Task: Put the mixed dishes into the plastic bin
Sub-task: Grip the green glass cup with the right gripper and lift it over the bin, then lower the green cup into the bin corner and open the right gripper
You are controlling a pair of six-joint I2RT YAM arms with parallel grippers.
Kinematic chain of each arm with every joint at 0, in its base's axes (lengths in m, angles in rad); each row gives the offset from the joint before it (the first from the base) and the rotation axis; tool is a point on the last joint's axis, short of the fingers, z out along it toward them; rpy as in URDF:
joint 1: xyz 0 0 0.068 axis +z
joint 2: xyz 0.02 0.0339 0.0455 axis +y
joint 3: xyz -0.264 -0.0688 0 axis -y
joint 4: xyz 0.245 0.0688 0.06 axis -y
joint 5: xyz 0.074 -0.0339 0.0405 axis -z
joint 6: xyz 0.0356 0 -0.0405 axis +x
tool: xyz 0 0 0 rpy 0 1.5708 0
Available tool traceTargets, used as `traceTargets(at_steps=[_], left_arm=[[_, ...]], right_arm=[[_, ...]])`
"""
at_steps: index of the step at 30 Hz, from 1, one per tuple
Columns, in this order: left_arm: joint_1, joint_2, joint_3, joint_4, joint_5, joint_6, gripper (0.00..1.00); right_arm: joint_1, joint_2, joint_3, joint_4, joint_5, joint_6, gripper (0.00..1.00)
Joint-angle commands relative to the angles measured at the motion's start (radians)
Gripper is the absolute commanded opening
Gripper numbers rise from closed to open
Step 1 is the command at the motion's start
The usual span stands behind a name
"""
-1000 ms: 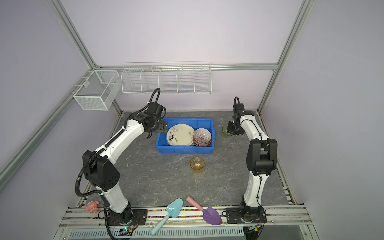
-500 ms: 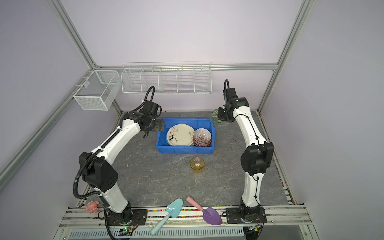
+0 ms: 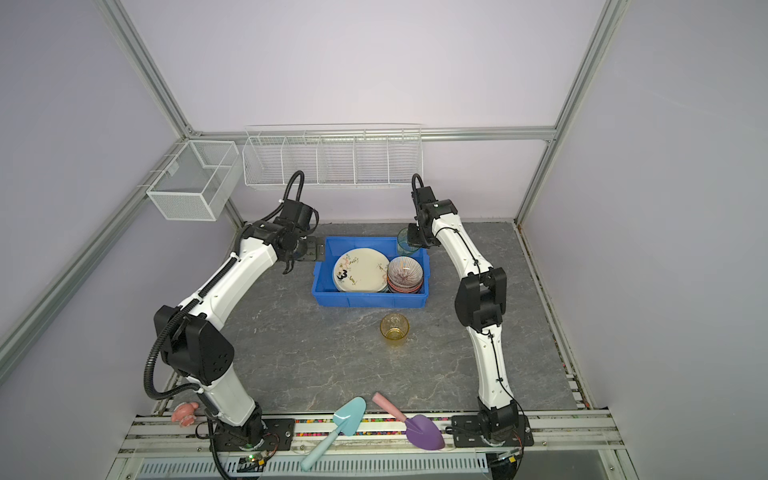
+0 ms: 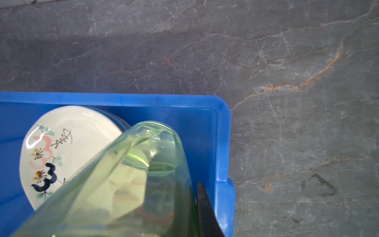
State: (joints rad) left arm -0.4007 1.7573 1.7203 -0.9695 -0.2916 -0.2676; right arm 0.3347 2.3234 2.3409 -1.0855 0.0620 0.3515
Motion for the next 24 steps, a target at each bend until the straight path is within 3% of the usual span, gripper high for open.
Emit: traceTargets(at_steps=[1,24], left_arm=[[0.011,-0.030,0.033,-0.016,0.009,-0.005,0.99],[0.043,-0.012,0.033,-0.016,0.031,-0.004,0.99]], right_arm=[[0.003,0.019,0.041,-0.004,-0.009,0.027,0.07],[0.012,0.137,0.074,-0.010,0.030,0.022,0.12]])
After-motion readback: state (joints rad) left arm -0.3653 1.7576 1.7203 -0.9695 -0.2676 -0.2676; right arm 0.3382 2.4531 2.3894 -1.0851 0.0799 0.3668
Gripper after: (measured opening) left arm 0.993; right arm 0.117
